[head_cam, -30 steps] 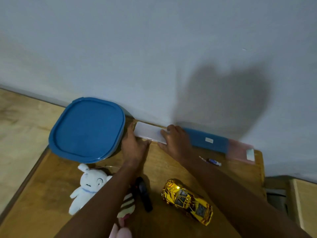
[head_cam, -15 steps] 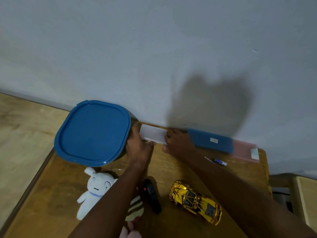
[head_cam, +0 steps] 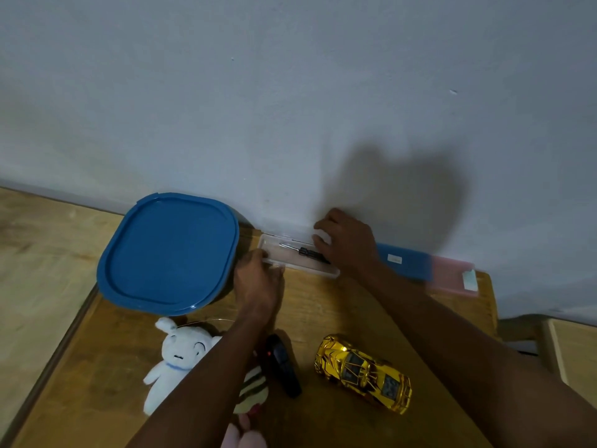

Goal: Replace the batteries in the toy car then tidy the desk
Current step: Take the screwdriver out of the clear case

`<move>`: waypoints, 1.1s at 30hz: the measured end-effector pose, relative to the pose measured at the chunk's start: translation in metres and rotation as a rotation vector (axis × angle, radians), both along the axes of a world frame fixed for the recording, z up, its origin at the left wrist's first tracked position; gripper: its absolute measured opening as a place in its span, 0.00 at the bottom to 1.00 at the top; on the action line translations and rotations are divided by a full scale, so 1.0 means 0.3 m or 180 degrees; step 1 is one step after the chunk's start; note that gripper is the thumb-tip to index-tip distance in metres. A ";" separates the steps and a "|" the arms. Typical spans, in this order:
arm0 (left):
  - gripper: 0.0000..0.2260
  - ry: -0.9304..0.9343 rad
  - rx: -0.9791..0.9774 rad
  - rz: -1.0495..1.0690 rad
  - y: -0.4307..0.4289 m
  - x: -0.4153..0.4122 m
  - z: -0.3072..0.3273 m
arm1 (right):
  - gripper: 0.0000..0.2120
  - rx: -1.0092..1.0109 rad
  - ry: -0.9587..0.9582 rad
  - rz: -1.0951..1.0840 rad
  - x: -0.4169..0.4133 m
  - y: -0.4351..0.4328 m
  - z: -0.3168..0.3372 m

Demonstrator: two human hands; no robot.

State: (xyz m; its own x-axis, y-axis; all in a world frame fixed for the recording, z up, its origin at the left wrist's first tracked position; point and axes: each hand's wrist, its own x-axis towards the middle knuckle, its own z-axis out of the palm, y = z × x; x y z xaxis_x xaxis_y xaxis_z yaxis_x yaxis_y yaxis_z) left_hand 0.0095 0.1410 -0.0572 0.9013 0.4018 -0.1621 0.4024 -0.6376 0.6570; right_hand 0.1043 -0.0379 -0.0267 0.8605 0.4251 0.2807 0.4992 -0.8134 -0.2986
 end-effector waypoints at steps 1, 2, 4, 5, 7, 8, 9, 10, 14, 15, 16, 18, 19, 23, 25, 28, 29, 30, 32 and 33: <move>0.18 -0.0011 -0.0022 0.0006 0.003 -0.004 -0.001 | 0.04 -0.0149 -0.0148 -0.0148 -0.004 0.003 0.012; 0.18 -0.0022 -0.0045 0.0008 0.008 -0.007 -0.003 | 0.04 -0.0269 -0.0241 -0.0300 -0.009 0.006 0.018; 0.17 -0.0019 -0.0099 0.0008 0.014 -0.013 0.000 | 0.06 -0.0399 -0.0108 -0.0564 -0.016 0.011 0.018; 0.17 0.0006 -0.0134 0.0020 0.016 -0.016 0.009 | 0.07 -0.0408 0.0070 -0.0635 -0.021 0.012 0.017; 0.18 0.0073 -0.0228 0.0028 0.022 -0.017 0.016 | 0.09 -0.0441 0.0378 -0.0620 -0.028 0.012 0.000; 0.18 0.0098 -0.0252 0.0018 0.024 -0.017 0.017 | 0.10 -0.0427 0.0470 -0.0570 -0.033 0.009 -0.006; 0.18 0.0119 -0.0268 0.0003 0.024 -0.017 0.017 | 0.10 -0.0385 0.0532 -0.0516 -0.039 0.004 -0.006; 0.18 0.0137 -0.0280 -0.0008 0.023 -0.018 0.016 | 0.09 -0.0330 0.0564 -0.0454 -0.047 0.000 -0.008; 0.21 0.0173 -0.0292 -0.0006 0.021 -0.011 0.015 | 0.08 -0.0559 0.0715 -0.0037 -0.076 0.008 -0.032; 0.22 0.0186 -0.0286 -0.0003 0.020 -0.007 0.017 | 0.09 -0.0699 0.0757 0.0016 -0.077 0.015 -0.037; 0.22 0.0190 -0.0283 -0.0005 0.019 -0.004 0.019 | 0.09 -0.0825 0.0789 0.0017 -0.075 0.023 -0.041; 0.23 0.0197 -0.0303 -0.0017 0.014 -0.004 0.025 | 0.09 -0.1076 0.0724 -0.0055 -0.076 0.037 -0.043; 0.24 0.0206 -0.0330 -0.0027 0.011 -0.008 0.032 | 0.09 -0.1203 0.0679 -0.0077 -0.079 0.045 -0.042; 0.27 0.0116 -0.0429 -0.0125 -0.001 -0.038 0.048 | 0.09 -0.1477 0.0728 -0.0061 -0.094 0.062 -0.012; 0.27 0.0005 -0.0360 -0.0148 -0.020 -0.066 0.060 | 0.08 -0.1284 0.0791 -0.0086 -0.095 0.053 -0.006; 0.27 -0.0055 0.0041 -0.0197 -0.067 -0.129 0.086 | 0.07 -0.0844 0.0857 -0.0173 -0.124 0.022 0.006; 0.26 -0.0101 0.0155 -0.0209 -0.089 -0.156 0.097 | 0.08 -0.0704 0.0863 -0.0197 -0.139 0.008 0.012; 0.25 -0.0150 0.0221 -0.0223 -0.114 -0.187 0.108 | 0.09 -0.0556 0.0889 -0.0227 -0.159 -0.007 0.026; 0.22 -0.0197 0.0263 -0.0266 -0.179 -0.260 0.139 | 0.11 -0.0060 0.1034 -0.0377 -0.213 -0.050 0.051; 0.20 -0.0218 0.0284 -0.0313 -0.214 -0.296 0.150 | 0.13 0.0202 0.1146 -0.0477 -0.243 -0.079 0.056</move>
